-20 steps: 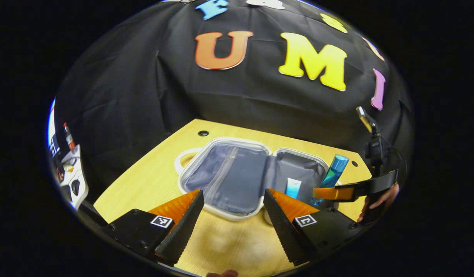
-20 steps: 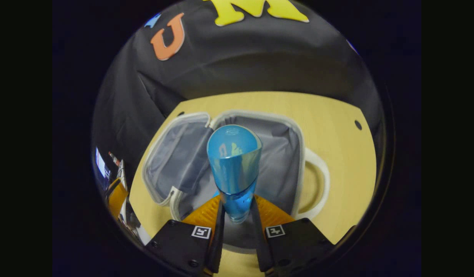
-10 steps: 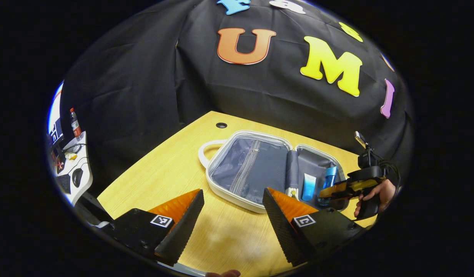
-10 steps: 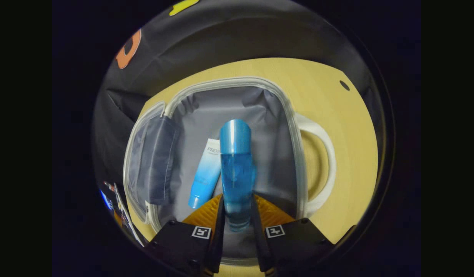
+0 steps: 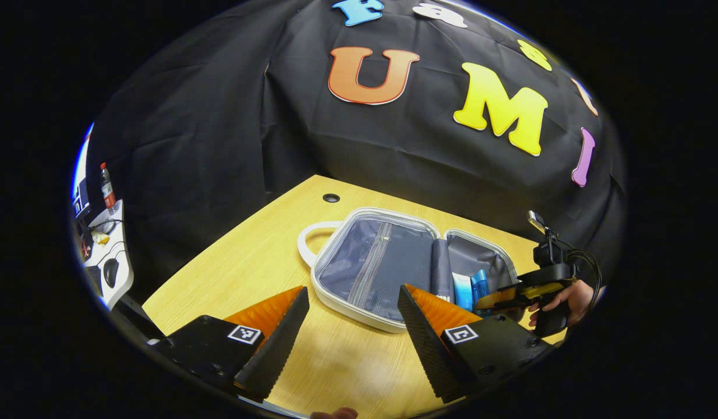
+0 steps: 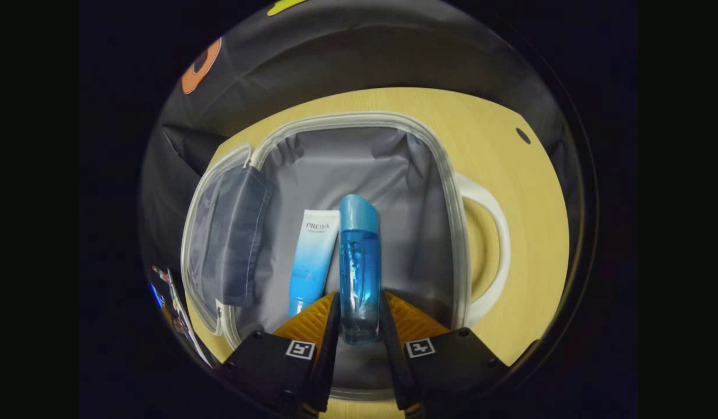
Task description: First open the suitcase, pack the skin care products into it, and then close the suitcase.
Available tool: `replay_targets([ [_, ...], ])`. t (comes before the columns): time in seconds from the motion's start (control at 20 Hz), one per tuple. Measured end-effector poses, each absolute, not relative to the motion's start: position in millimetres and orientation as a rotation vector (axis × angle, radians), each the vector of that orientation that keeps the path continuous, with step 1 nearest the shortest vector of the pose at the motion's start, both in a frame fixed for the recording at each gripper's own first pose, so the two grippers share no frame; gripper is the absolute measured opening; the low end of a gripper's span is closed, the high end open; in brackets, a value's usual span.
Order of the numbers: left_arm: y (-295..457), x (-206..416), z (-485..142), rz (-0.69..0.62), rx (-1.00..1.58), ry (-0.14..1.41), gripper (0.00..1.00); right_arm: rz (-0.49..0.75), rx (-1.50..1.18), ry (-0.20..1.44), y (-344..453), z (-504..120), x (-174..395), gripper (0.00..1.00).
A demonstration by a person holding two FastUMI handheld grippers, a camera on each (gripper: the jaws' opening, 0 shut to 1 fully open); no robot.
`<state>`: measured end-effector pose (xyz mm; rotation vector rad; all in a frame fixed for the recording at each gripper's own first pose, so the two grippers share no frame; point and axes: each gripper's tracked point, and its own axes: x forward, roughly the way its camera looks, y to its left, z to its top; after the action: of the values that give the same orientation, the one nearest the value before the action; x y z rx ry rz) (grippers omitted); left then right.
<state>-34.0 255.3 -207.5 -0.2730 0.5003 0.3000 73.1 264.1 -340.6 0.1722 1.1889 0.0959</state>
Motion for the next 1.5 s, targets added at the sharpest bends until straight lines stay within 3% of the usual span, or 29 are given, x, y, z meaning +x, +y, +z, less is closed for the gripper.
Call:
replay_targets([
  [0.15,270.2,-29.1,-205.4,0.309,-0.260,0.488,0.98,0.133,0.148,1.138,256.0,-318.2,66.2,0.41],
  [0.2,277.5,-26.4,-203.5,0.309,-0.250,0.480,0.98,0.151,0.139,1.114,252.6,-308.7,62.7,0.49],
  [0.4,322.7,-7.7,-195.7,0.311,-0.236,0.423,0.98,0.229,0.075,0.983,235.3,-259.1,46.4,0.57],
  [0.45,333.3,-0.9,-196.3,0.307,-0.243,0.408,0.98,0.248,0.058,0.951,230.9,-246.7,41.5,0.65],
  [0.5,343.1,6.3,-194.7,0.300,-0.257,0.389,0.98,0.266,0.036,0.922,225.1,-234.3,36.0,0.63],
  [0.6,354.2,19.9,-196.7,0.269,-0.287,0.375,0.98,0.297,-0.016,0.849,210.8,-208.0,27.1,0.70],
  [0.75,363.4,43.9,-219.6,0.209,-0.331,0.416,0.98,0.323,-0.073,0.747,194.7,-172.8,18.3,0.67],
  [1.0,380.8,77.2,-273.6,0.190,-0.398,0.518,0.97,0.304,-0.087,0.676,174.5,-139.4,6.9,0.70],
  [1.4,395.6,112.0,-319.5,0.166,-0.657,0.581,0.94,0.199,-0.045,0.728,135.7,-154.5,-10.8,0.70],
  [1.5,393.0,117.0,-333.6,0.166,-0.684,0.625,0.89,0.179,-0.031,0.728,131.5,-155.0,-10.5,0.70],
])
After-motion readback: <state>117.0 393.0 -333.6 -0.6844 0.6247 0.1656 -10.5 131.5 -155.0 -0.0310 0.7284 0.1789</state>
